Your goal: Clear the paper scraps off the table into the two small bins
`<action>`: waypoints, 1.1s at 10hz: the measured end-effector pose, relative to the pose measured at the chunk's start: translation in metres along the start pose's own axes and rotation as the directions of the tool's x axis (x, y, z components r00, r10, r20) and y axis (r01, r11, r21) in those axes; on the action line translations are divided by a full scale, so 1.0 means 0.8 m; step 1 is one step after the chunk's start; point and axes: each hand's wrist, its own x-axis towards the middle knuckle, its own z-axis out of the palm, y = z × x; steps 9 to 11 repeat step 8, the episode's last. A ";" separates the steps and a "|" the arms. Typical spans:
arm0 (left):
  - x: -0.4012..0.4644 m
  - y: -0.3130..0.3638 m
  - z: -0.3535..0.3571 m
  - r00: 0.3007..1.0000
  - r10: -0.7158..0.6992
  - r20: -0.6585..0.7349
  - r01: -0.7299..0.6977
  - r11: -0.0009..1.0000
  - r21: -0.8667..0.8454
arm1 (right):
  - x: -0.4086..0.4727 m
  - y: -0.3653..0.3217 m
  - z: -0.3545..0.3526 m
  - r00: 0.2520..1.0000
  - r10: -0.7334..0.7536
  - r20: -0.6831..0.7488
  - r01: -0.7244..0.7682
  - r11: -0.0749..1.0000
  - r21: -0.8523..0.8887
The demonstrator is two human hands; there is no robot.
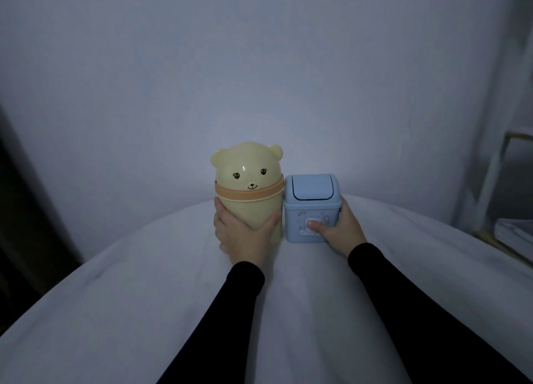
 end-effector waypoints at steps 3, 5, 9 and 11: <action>0.014 -0.008 -0.012 0.998 0.024 0.049 -0.024 1.000 0.002 | -0.004 -0.006 0.000 1.000 0.014 0.022 -0.014 1.000 0.001; 0.014 -0.014 -0.023 0.995 0.012 0.099 -0.002 0.994 -0.109 | -0.009 0.000 -0.005 0.993 0.115 0.003 -0.115 0.992 -0.045; 0.073 0.026 -0.247 0.943 0.331 0.013 -0.332 0.943 0.002 | -0.030 -0.115 -0.183 0.979 0.044 -0.201 -0.081 0.980 -0.181; 0.073 0.026 -0.247 0.943 0.331 0.013 -0.332 0.943 0.002 | -0.030 -0.115 -0.183 0.979 0.044 -0.201 -0.081 0.980 -0.181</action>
